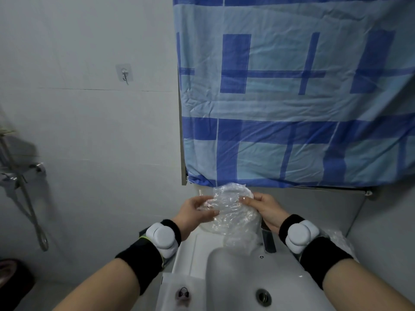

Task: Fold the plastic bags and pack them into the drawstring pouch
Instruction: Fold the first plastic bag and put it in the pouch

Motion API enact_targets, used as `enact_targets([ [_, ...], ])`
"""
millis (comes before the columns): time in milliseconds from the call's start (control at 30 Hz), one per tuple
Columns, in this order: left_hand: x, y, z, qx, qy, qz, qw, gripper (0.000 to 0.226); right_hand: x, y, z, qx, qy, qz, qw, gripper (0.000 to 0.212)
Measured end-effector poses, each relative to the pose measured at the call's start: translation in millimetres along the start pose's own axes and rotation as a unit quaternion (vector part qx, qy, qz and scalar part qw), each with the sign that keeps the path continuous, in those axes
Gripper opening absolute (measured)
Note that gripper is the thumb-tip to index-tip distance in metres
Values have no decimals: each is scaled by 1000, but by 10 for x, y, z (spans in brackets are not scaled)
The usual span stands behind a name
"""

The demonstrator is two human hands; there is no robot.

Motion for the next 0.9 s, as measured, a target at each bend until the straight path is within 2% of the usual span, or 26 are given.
enact_targets([
  [100,9,5,-23,-31,23,38,999,28,-23,97,45,-79,-43,-33,995,23],
  [167,14,27,-35,-56,34,73,995,14,-33,129,84,-96,-43,-50,993,7],
  [267,19,57,-38,-76,38,126,988,21,-17,130,93,-93,-22,-23,995,12],
  [300,21,62,-34,-75,36,129,988,22,-10,125,78,-86,-16,-6,996,22],
  [367,10,68,-21,-67,26,111,991,20,-6,127,57,-69,-1,4,998,37],
  [534,-111,80,15,-34,-19,52,998,21,-20,103,49,-3,99,-50,994,48],
  [634,-148,74,7,-20,-6,2,1000,19,-66,65,70,23,106,-75,991,52],
  [834,-176,80,-6,-2,10,0,1000,4,-41,112,51,39,110,-57,991,56],
  [900,-174,86,-24,-20,26,-22,999,16,-25,117,52,44,116,-65,990,57],
])
Point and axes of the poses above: each hand's wrist, its own z-axis towards the middle knuckle, its own x-axis out of the palm, y = z × x, the point moved 4 cm from there along z, towards the middle knuckle, and after that the axes turned 13 degrees about z, right-handed, at the moved point
